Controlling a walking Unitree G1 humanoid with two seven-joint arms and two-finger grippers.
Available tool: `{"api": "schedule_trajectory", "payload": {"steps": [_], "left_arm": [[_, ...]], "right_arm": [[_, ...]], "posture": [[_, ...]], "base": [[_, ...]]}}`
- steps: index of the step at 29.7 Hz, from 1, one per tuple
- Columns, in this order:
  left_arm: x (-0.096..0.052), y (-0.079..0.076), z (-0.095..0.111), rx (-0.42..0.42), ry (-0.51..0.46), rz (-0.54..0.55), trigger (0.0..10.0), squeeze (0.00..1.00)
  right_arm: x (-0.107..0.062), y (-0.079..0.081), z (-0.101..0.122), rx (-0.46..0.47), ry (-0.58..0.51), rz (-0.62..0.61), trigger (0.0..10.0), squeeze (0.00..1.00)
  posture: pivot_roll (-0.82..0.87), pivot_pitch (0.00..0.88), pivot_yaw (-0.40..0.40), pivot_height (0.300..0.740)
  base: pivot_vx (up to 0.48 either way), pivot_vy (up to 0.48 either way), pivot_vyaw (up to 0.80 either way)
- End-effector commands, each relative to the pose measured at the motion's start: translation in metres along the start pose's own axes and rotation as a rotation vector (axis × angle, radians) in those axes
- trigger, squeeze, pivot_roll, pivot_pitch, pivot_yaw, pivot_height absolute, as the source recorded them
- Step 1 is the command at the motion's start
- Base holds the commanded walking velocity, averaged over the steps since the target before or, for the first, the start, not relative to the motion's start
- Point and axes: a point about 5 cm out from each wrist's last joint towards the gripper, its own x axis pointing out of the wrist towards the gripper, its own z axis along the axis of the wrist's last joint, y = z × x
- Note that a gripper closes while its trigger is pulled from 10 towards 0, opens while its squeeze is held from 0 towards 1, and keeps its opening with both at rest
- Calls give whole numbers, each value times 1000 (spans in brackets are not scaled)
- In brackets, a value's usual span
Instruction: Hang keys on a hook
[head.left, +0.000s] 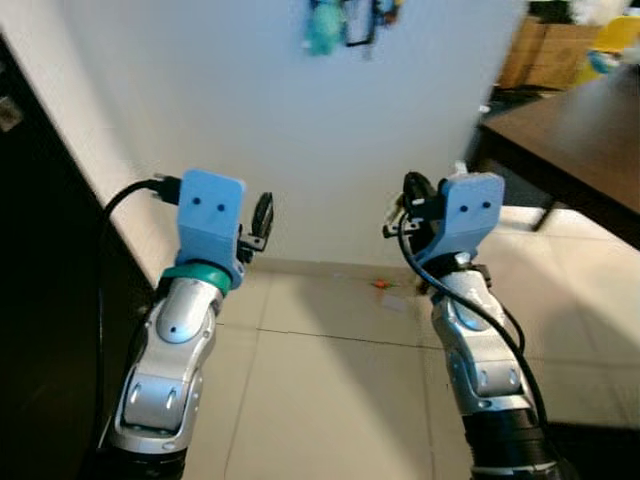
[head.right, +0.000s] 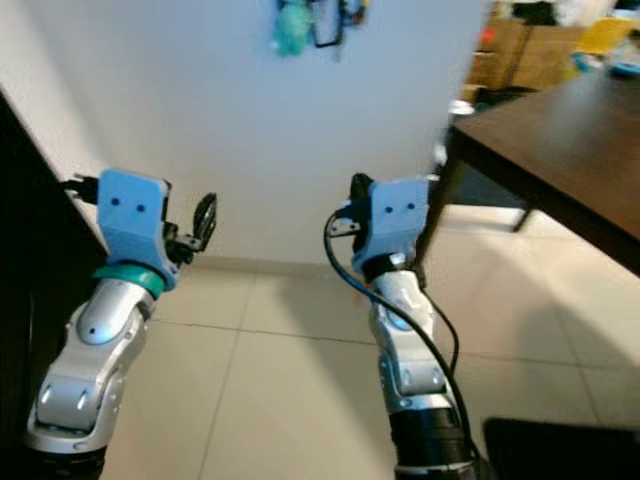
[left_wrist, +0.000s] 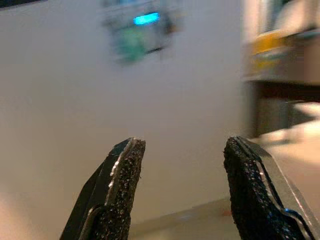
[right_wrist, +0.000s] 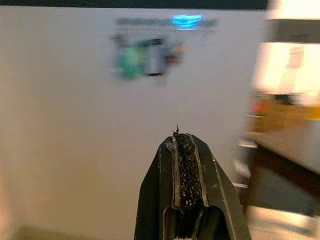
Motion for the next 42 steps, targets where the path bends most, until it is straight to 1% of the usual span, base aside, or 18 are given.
{"api": "schedule_trajectory", "payload": {"steps": [1,15,19,32,39,42], "left_arm": [[-1,0,-3,-8,19,-7,10000,0],[-1,1,-3,2,16,1,10000,0],[-1,2,-3,13,7,7,10000,0],[0,3,-4,26,13,17,10000,0],[0,3,-4,26,12,18,10000,0],[0,3,-5,25,15,19,10000,0]], "right_arm": [[-1,1,-3,8,18,-1,10000,0],[-1,1,-3,2,18,-2,10000,0],[-1,2,-3,-14,16,1,10000,0],[-1,10,4,-17,-26,45,10000,0],[-1,11,5,-16,-33,51,10000,0],[-2,13,8,-1,-50,71,10000,0]], "posture": [[-79,67,101,740],[-79,67,101,740],[-80,71,104,740],[-80,73,105,740],[-80,75,104,740],[-80,75,104,740]], "base": [[0,0,-800],[0,0,-800],[0,0,0],[452,0,0],[480,0,0],[480,0,0]]}}
